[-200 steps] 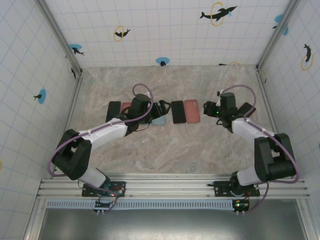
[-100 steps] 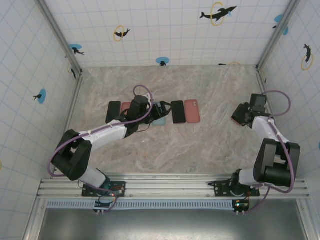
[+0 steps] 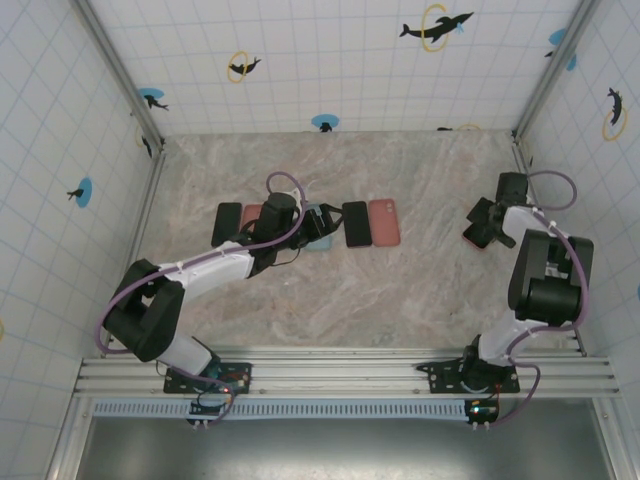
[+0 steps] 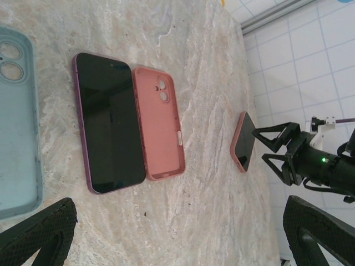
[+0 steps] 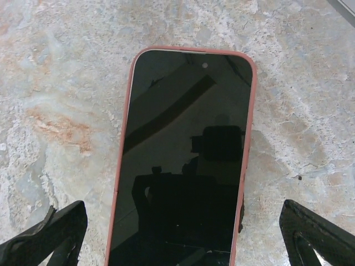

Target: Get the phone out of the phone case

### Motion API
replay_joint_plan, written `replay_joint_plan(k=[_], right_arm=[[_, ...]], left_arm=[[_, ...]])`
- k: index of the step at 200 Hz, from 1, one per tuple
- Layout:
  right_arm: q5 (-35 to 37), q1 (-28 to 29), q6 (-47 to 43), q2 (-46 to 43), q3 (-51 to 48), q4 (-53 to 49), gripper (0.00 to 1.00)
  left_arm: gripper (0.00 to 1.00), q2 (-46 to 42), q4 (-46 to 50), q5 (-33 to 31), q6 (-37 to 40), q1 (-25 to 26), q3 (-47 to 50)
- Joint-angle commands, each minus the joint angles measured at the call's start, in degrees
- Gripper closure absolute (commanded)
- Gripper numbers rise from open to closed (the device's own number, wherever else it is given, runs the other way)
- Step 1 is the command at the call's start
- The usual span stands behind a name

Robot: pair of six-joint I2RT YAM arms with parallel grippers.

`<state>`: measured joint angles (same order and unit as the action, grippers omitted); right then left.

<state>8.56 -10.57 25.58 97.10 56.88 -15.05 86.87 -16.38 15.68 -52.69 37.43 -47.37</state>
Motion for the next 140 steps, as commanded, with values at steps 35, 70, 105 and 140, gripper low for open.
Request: replay_joint_plan(k=[35,70,105,140], right_arm=[[5.26,1.63,1.34,5.85,6.40,-5.79,0.08],[4.92,1.99,2.28,8.86,7.90,-7.12,0.10],[5.32,2.04,3.16,10.80,8.94,-9.26,0.13],[4.00,1.46,5.42,11.53,8.15,-9.72,0.16]], left_arm=[[0.02,-1.54,0.00,0.24,0.61,-0.08,0.67],[0.02,-1.05,-0.73,0.22,0.05,-0.08,1.01],[0.02,-0.61,-0.88,0.49,0.04,-0.08,0.71],[0.02,-0.24,-0.76,0.97,0.22,-0.08,0.41]])
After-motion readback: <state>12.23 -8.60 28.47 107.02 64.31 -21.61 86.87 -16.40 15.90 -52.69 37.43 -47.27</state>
